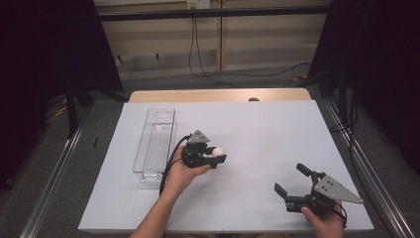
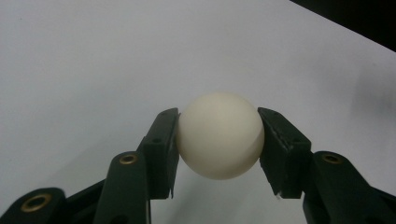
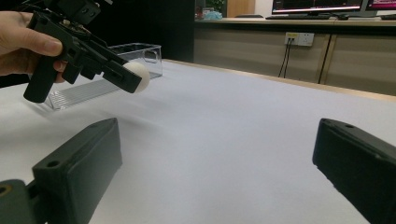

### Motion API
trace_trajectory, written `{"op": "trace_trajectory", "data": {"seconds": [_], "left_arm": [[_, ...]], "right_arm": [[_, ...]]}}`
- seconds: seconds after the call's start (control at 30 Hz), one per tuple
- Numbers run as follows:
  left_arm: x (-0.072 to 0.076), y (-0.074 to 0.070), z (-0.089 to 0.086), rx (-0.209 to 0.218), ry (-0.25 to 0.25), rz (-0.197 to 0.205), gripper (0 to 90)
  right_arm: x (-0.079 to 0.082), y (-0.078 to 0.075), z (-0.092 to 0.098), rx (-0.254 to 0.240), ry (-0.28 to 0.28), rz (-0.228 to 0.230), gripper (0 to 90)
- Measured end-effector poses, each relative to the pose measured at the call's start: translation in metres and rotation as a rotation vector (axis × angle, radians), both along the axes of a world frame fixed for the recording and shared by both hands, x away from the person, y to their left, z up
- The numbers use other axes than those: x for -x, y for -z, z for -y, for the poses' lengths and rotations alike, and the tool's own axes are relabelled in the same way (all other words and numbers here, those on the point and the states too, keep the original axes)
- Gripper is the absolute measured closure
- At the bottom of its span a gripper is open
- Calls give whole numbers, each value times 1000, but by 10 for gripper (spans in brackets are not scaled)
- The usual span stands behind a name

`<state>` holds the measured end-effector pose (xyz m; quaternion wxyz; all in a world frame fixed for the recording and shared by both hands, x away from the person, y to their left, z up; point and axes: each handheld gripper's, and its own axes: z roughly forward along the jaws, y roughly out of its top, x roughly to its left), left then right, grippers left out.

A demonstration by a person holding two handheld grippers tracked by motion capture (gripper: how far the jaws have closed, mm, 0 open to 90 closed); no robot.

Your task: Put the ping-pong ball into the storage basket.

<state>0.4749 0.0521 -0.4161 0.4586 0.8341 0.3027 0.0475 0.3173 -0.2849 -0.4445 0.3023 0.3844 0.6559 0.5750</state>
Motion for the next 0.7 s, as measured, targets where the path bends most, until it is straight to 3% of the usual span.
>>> {"op": "trace_trajectory", "data": {"seconds": [0.7], "left_arm": [[-2, -8, -14, 25, -25, -2, 511]], "right_arm": [[-1, 1, -2, 3, -1, -5, 10]]}}
